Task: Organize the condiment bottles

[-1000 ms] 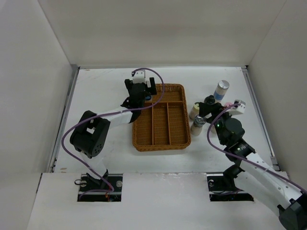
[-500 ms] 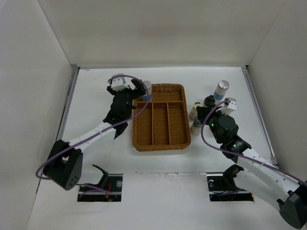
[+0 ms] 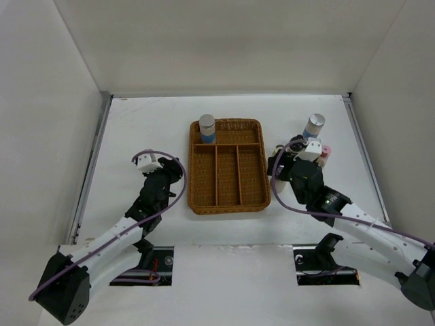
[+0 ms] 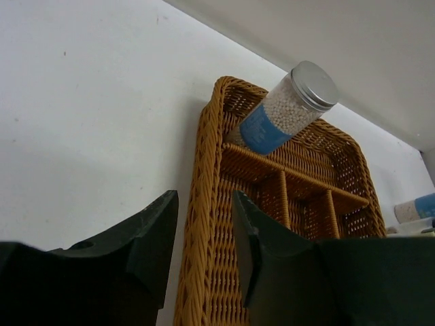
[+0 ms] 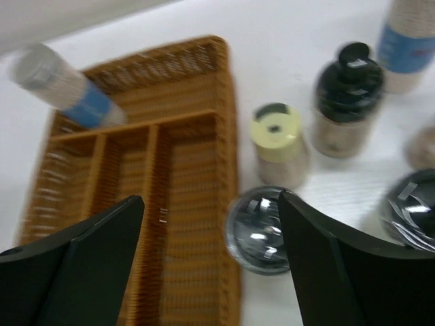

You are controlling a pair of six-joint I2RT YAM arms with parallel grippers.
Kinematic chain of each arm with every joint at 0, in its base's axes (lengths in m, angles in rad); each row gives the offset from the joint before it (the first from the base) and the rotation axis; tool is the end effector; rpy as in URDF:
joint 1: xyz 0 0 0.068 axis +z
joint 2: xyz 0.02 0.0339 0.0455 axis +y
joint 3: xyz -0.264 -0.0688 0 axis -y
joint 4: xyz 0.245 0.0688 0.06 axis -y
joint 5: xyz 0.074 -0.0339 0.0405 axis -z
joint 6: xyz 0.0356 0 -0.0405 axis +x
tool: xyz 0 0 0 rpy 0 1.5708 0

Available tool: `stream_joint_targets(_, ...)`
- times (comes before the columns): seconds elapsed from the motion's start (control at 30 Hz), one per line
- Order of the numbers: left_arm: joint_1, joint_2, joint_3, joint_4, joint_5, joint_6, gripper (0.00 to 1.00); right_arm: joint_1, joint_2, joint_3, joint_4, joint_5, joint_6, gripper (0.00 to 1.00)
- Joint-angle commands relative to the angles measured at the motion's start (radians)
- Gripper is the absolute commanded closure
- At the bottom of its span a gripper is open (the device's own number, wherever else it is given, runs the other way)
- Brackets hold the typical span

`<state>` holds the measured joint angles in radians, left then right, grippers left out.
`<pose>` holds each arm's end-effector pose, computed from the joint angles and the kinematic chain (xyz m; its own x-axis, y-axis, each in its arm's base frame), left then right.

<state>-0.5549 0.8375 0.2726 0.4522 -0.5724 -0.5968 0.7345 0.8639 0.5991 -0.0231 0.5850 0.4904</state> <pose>0.1679 -0.0814 0.2175 -0.0709 -0.5119 -0.8561 -0.0658 0.8588 -0.5080 0.1617 0.1195 0.2786 -0.2640 0.2907 -0.9197 -0.0470 0.9485 0.3133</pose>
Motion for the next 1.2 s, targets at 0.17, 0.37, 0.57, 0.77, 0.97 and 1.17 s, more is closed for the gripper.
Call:
stream_joint_targets(0.17, 0.034, -0.026, -0.102, 0.103, 0.002, -0.063, 0.41, 0.009, 0.076, 0.085, -0.259, 0.131, -0.009, 0.02)
stream_joint_targets(0.37, 0.043, 0.011, -0.148, 0.189, 0.019, -0.077, 0.28, -0.02, 0.152, 0.137, -0.275, 0.084, -0.004, 0.0)
stream_joint_targets(0.57, 0.042, 0.029, -0.156, 0.198, 0.025, -0.083, 0.2, -0.045, 0.225, 0.171, -0.265, 0.079, -0.009, 0.05)
stream_joint_targets(0.77, 0.049, 0.014, -0.165, 0.197, 0.025, -0.089, 0.17, -0.076, 0.279, 0.165, -0.247, 0.053, -0.001, 0.1)
stream_joint_targets(0.97, 0.048, 0.041, -0.159, 0.201, 0.029, -0.098, 0.17, -0.079, 0.276, 0.149, -0.229, 0.052, 0.004, 0.33)
stream_joint_targets(1.17, 0.045, 0.041, -0.159, 0.203, 0.032, -0.098, 0.16, -0.074, 0.181, 0.182, -0.262, 0.076, 0.0, 0.5)
